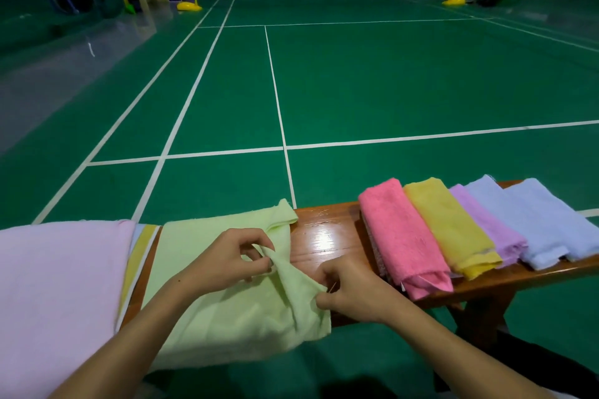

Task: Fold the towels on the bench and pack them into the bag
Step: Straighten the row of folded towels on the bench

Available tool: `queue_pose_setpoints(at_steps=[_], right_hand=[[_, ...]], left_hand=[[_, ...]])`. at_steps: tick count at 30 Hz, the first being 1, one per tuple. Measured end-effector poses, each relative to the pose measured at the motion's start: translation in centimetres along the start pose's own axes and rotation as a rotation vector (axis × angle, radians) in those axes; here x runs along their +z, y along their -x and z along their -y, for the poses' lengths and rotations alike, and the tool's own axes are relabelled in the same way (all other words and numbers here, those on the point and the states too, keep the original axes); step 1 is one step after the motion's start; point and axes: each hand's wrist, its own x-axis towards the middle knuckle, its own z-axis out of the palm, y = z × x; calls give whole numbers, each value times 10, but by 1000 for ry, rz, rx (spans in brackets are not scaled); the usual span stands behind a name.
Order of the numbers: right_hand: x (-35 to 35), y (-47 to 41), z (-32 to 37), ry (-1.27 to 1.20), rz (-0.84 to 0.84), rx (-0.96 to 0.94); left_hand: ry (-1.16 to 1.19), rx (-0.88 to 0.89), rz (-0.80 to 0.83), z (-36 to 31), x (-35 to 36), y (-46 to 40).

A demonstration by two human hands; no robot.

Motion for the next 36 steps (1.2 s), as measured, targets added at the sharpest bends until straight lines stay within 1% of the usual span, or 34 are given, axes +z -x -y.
queue_pose_setpoints(at_steps=[5,7,14,16,19,21,25,29,31,33,36], right_hand=[[-1,-21,6,-63,-231,-85],[1,-34,9,-81,-275,-108],[15,-70,17,-215,-354,-135],[20,-77,23,-322,-363,-107],[25,-83,31,-497,-310,-90],[26,-85,35,-578,-300,-111],[22,-91,40,-645,-361,-182],[16,-92,39,-645,-360,-248],[5,-89,38,-574,-357,-305],[-10,-85,41,-364,-373,-366],[-26,-81,46,-12,-461,-515]], left_hand=[[92,32,2,-3,-5,6],[116,47,-2,-2,-6,8],[200,124,-73,-4,-12,12],[208,141,-93,-1,-14,15],[214,161,-106,2,-20,19],[229,163,-118,4,-26,20],[219,161,-142,7,-36,25],[96,113,-190,14,-48,31],[-27,114,-223,18,-54,34],[-233,139,-283,21,-59,35],[-576,197,-424,19,-64,35]])
